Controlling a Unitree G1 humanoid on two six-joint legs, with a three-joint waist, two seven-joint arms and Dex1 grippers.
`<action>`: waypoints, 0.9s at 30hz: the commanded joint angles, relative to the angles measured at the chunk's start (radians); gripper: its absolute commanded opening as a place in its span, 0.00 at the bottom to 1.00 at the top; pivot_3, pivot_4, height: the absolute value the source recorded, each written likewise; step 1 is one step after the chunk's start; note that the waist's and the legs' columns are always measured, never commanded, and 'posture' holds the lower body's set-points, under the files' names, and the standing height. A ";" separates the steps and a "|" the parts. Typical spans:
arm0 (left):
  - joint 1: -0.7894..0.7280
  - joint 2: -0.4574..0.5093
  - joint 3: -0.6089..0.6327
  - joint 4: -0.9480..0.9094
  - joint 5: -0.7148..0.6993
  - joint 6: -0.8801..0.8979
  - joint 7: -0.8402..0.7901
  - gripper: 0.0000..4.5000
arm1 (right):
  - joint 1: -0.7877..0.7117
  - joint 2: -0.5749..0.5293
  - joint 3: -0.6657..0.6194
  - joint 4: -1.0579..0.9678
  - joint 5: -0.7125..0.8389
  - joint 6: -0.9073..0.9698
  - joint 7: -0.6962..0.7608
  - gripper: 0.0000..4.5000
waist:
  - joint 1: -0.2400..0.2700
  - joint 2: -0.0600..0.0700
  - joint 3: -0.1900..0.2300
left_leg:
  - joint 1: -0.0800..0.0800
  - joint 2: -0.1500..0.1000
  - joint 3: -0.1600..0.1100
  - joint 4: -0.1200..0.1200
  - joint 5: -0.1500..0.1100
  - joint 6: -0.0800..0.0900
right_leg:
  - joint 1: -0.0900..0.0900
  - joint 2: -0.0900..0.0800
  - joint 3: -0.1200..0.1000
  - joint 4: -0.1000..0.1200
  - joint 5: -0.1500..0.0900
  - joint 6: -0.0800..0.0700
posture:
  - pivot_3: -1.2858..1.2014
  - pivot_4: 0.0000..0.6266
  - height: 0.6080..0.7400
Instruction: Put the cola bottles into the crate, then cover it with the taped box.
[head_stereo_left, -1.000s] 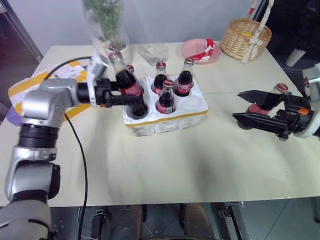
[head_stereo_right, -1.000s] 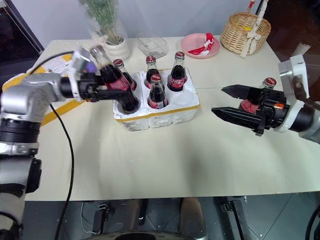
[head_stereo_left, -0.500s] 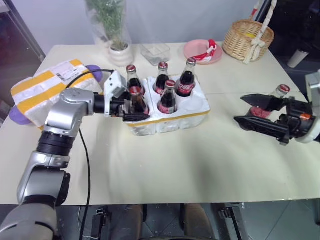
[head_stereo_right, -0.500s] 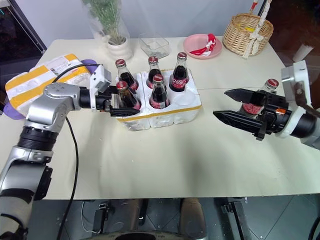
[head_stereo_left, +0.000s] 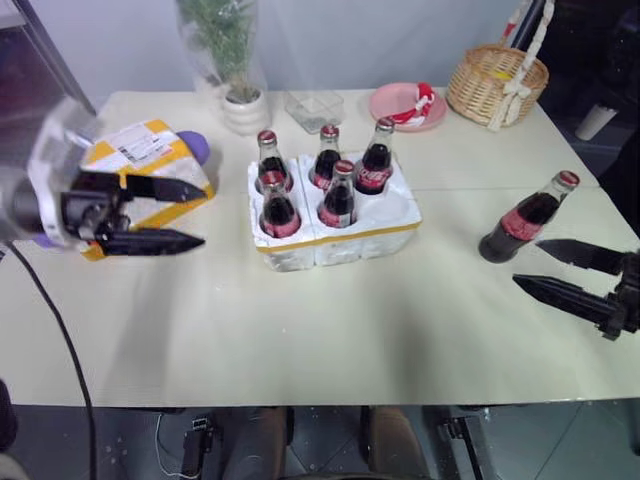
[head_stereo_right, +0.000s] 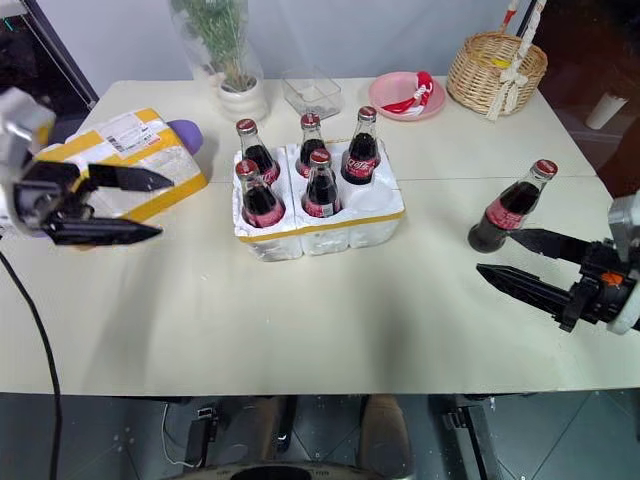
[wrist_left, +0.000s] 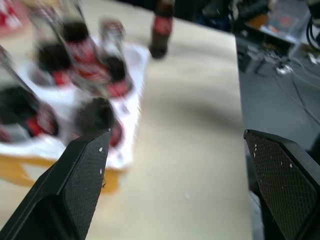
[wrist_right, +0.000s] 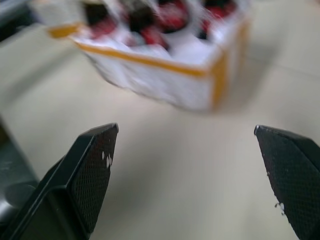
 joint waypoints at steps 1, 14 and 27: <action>0.017 -0.012 0.010 -0.050 0.030 -0.064 0.048 0.99 | -0.036 0.050 0.059 0.014 -0.069 -0.051 -0.103 1.00 | -0.001 0.000 0.000 | 0.000 0.000 0.000 0.000 0.000 0.000 | 0.000 0.000 0.000 0.000 0.000 0.000 | 0.52 0.24 0.98; 0.075 -0.065 0.031 -0.141 -0.022 -0.066 0.160 0.99 | -0.330 0.153 0.256 0.337 -0.232 -0.170 -0.265 1.00 | -0.005 0.001 0.000 | -0.001 0.000 0.001 -0.001 0.000 0.000 | -0.003 0.000 0.000 0.001 0.002 0.003 | 0.52 0.24 0.98; 0.084 -0.063 0.039 -0.160 -0.052 -0.069 0.200 0.99 | -0.509 0.192 0.399 0.570 -0.373 -0.292 -0.270 1.00 | -0.007 0.001 0.000 | -0.001 0.000 0.000 -0.002 0.000 0.000 | -0.003 0.001 0.000 0.002 0.002 0.003 | 0.52 0.24 0.98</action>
